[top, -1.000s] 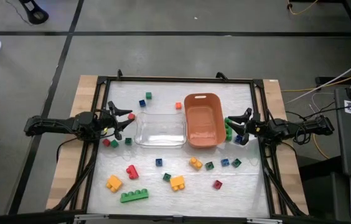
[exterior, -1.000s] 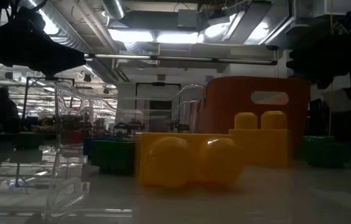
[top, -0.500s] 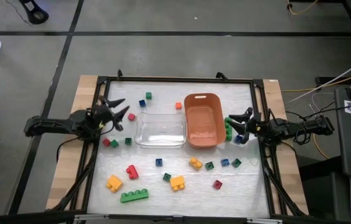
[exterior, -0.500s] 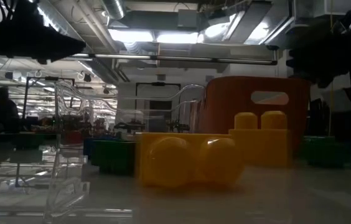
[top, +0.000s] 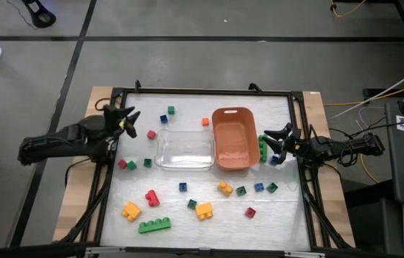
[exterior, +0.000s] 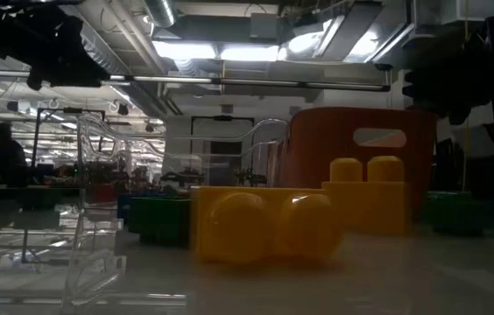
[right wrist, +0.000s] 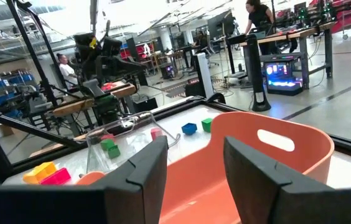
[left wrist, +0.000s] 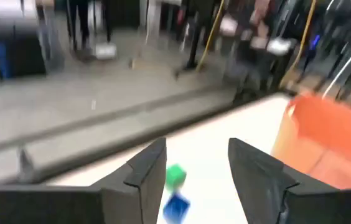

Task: Sort blocks by size
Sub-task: Put the small red block into the transparent bin

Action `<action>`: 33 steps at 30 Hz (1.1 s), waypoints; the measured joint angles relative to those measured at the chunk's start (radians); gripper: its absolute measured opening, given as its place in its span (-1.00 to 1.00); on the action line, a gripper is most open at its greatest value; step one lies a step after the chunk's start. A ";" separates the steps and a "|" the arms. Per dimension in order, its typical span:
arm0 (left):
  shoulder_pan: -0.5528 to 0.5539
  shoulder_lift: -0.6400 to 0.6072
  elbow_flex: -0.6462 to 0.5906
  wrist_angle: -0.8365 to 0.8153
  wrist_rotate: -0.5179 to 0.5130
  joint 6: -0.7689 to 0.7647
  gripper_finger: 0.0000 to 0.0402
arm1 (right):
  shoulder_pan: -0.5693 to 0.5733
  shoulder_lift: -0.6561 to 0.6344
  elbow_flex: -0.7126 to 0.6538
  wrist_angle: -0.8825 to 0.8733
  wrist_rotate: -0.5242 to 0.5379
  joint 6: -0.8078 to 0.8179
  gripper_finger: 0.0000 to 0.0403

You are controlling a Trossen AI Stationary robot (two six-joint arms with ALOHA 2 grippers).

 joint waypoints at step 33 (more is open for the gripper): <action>0.428 0.712 0.136 -0.163 0.485 0.075 -0.29 | 0.000 0.000 0.000 -0.002 0.000 0.000 -0.22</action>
